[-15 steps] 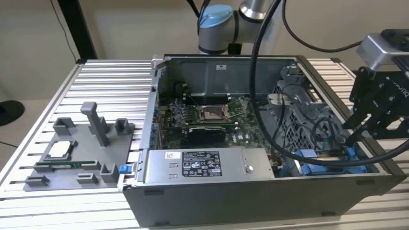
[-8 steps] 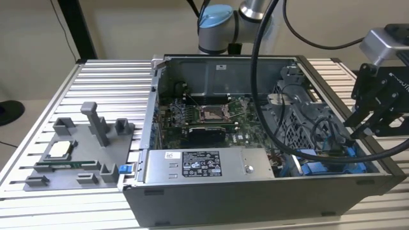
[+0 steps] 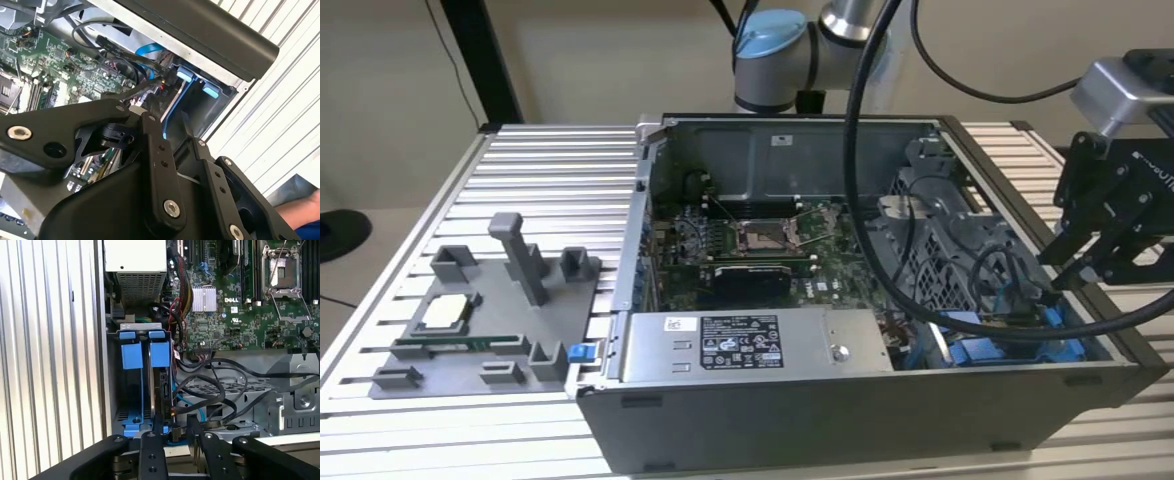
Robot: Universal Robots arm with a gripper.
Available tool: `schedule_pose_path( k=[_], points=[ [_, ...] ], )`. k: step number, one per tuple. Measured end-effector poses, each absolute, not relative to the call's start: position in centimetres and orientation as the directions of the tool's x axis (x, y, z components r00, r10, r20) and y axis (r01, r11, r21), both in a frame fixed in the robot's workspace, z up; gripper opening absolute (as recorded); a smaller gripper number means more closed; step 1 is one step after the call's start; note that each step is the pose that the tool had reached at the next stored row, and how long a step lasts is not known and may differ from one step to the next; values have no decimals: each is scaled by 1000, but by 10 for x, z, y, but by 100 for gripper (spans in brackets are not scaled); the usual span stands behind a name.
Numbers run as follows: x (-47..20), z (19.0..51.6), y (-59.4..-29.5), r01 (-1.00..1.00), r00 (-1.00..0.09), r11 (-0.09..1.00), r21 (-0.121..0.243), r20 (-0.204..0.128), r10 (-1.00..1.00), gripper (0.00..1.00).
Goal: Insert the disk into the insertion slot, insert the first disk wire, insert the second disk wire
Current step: 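Insert the second disk wire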
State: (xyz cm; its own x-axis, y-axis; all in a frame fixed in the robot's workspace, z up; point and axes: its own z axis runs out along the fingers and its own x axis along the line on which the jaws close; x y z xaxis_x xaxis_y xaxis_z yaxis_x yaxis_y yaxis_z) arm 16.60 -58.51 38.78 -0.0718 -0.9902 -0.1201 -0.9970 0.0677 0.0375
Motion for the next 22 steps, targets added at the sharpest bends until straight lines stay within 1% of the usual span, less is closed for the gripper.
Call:
schedule_pose_path(
  k=[13,22],
  points=[
    [169,391,-585,-997,-71,67,36,-120,-990,100],
    [176,379,-585,-997,-71,67,35,-120,-990,100]
  ],
)
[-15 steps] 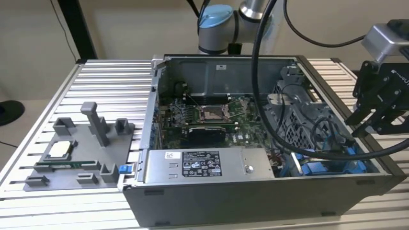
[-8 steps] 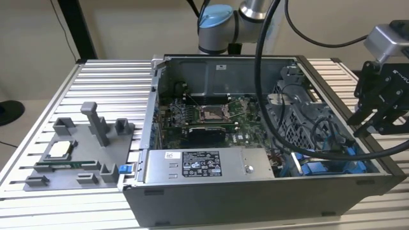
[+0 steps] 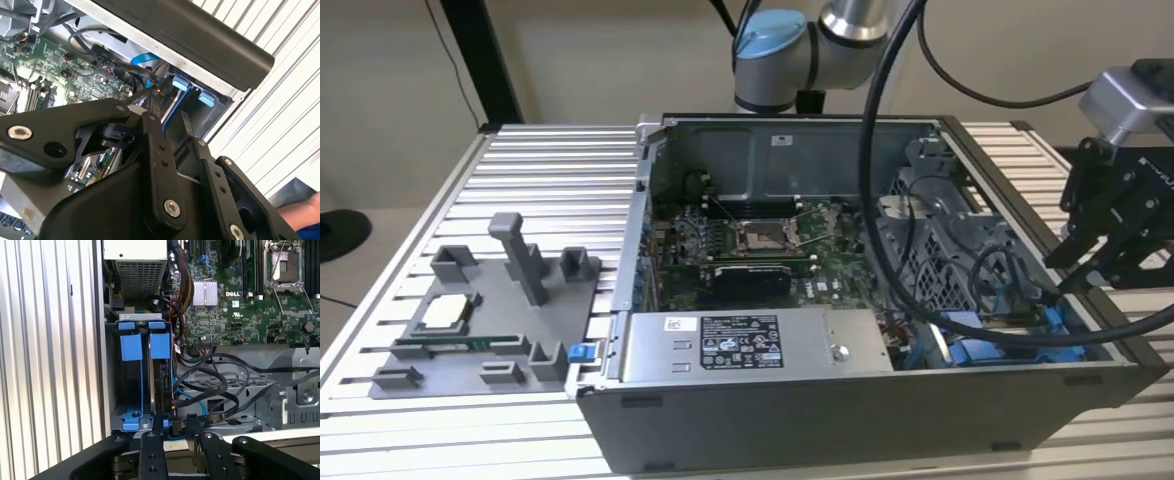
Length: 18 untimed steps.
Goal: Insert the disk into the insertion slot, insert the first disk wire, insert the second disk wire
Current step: 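Insert the second disk wire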
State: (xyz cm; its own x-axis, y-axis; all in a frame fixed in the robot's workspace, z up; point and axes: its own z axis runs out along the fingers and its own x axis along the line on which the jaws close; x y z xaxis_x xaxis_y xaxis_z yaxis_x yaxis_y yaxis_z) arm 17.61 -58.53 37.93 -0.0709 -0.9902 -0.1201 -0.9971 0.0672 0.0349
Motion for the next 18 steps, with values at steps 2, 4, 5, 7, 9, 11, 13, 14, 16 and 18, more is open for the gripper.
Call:
schedule_pose_path(
  k=[2,4,5,7,9,11,13,14,16,18],
  points=[
    [178,376,-585,-997,-71,67,35,-120,-990,100],
    [181,372,-585,-997,-71,67,35,-120,-990,100],
    [182,370,-585,-997,-71,67,35,-120,-990,100],
    [183,366,-585,-997,-71,67,35,-120,-990,100],
    [184,363,-585,-997,-71,67,35,-121,-990,100],
    [184,361,-585,-997,-71,67,35,-124,-990,100],
    [185,359,-585,-997,-71,67,36,-130,-989,100],
    [186,358,-585,-997,-71,67,37,-135,-988,100],
    [188,357,-585,-997,-71,66,38,-143,-987,100],
    [189,356,-585,-997,-72,66,42,-148,-986,100]
  ],
)
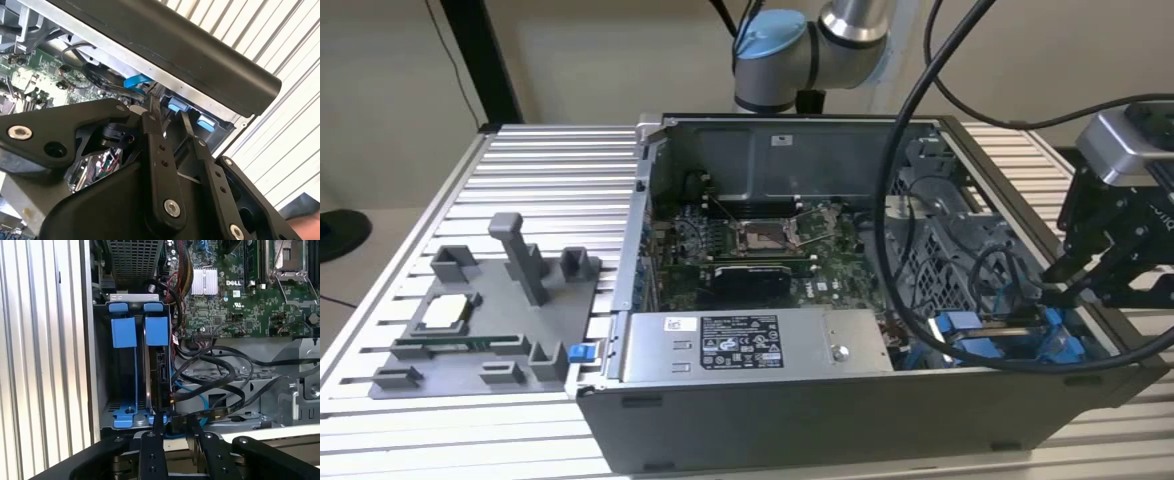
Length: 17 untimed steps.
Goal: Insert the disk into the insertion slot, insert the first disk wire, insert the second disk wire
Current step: 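Insert the second disk wire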
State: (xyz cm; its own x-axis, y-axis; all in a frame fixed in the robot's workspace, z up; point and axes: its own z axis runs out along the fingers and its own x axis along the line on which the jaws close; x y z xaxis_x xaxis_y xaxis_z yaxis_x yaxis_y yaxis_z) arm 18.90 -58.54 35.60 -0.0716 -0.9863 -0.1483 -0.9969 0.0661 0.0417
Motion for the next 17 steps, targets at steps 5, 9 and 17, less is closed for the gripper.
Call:
schedule_pose_path(
  k=[5,9,17],
  points=[
    [190,353,-585,-996,-75,66,62,-151,-986,100],
    [190,351,-585,-996,-75,65,66,-159,-984,100],
    [190,350,-585,-996,-75,64,67,-174,-982,0]
  ],
)
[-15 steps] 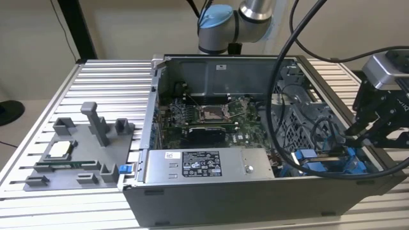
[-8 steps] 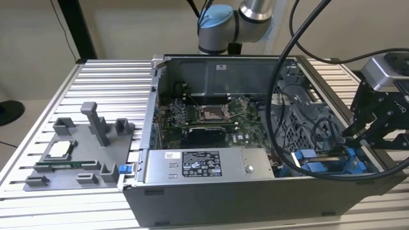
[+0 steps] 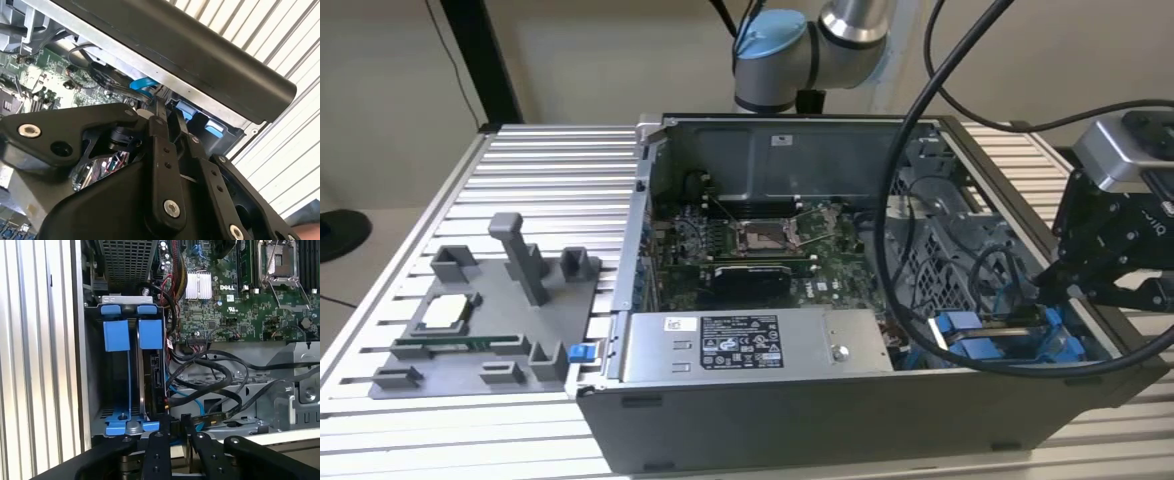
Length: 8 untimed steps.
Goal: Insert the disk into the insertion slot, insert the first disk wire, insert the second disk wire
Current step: 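Insert the second disk wire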
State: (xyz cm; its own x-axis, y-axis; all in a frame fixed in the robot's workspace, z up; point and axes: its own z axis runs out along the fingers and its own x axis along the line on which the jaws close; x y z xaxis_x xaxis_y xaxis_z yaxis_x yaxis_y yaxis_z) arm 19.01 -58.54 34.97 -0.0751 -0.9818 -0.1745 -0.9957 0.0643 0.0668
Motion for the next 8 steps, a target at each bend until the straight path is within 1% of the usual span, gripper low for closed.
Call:
schedule_pose_path(
  k=[8],
  points=[
    [190,353,-585,-995,-76,65,70,-179,-981,0]
  ],
)
